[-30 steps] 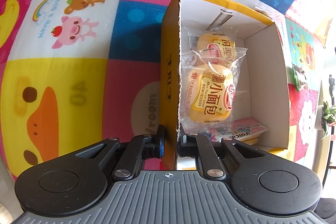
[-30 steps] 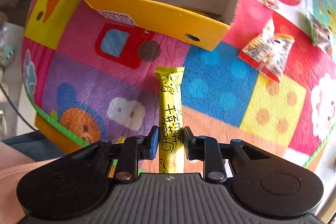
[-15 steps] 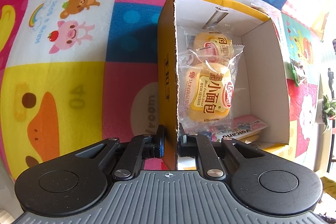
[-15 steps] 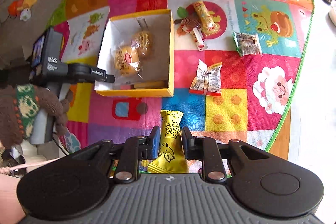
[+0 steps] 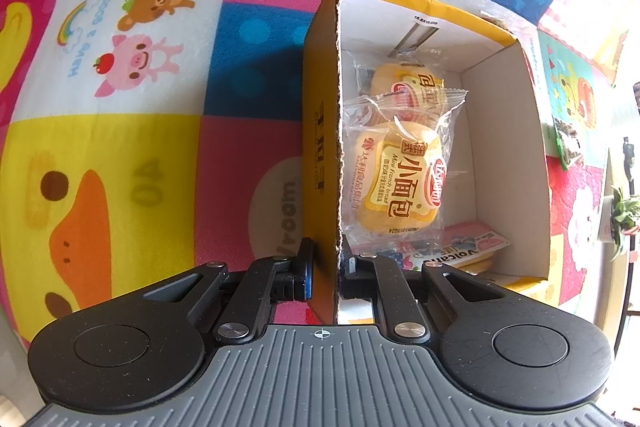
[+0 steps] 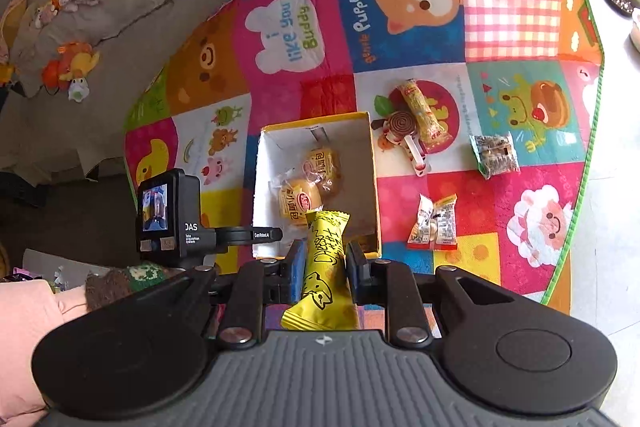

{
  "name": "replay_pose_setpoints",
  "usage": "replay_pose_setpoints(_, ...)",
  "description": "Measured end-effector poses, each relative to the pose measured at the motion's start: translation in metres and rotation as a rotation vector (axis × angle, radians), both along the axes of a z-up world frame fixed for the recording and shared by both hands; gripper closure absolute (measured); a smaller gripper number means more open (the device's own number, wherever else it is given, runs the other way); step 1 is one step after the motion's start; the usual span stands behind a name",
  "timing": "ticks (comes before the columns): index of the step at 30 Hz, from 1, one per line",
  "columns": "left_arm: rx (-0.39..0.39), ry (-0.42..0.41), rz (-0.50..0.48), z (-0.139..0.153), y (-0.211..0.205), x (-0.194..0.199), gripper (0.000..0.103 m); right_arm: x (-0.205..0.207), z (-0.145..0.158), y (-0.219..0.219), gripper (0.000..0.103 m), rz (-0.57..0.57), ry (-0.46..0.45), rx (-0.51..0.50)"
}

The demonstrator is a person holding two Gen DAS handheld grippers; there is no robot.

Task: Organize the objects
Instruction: 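Drop the wafer-stick pack into the box and open the right tool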

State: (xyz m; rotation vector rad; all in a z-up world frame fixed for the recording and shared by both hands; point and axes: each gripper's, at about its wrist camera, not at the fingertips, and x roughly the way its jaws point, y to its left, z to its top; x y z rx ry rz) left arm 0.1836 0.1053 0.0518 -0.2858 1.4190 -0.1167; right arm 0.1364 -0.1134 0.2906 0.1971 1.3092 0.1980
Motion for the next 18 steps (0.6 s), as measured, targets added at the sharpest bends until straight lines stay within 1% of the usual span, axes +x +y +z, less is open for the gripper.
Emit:
replay_pose_setpoints(4, 0.005, 0.003, 0.006, 0.000, -0.001, 0.000, 0.090, 0.019, 0.001, 0.015, 0.082, -0.006, -0.105, -0.040)
replay_pose_setpoints(7, 0.008, 0.006, 0.008, 0.000, -0.002, 0.000, 0.090, 0.030, -0.001, 0.022, 0.081, -0.019, -0.192, -0.043)
replay_pose_setpoints(8, 0.007, 0.008, 0.010, 0.000, -0.002, 0.000, 0.090, 0.034, -0.004, 0.025, 0.080, -0.015, -0.198, -0.045)
replay_pose_setpoints(9, 0.006, 0.010, 0.013, 0.001, -0.001, 0.000, 0.090, 0.036, -0.008, 0.026, 0.071, -0.010, -0.186, -0.043)
replay_pose_setpoints(10, 0.005, 0.012, 0.016, 0.000, -0.001, 0.000, 0.090, 0.038, -0.012, 0.027, 0.065, -0.011, -0.169, -0.038)
replay_pose_setpoints(11, 0.004, 0.013, 0.017, 0.000, 0.000, 0.000, 0.091, 0.036, -0.015, 0.026, 0.056, -0.015, -0.159, -0.030)
replay_pose_setpoints(12, 0.005, 0.014, 0.017, 0.001, 0.000, 0.000, 0.091, 0.034, -0.018, 0.025, 0.053, -0.012, -0.150, -0.025)
replay_pose_setpoints(13, 0.007, 0.015, 0.017, 0.001, -0.001, 0.000, 0.091, 0.031, -0.021, 0.022, 0.053, -0.009, -0.140, -0.026)
replay_pose_setpoints(18, 0.022, 0.027, 0.017, 0.000, -0.004, 0.003, 0.091, 0.014, -0.042, -0.011, 0.049, -0.043, -0.068, -0.086)
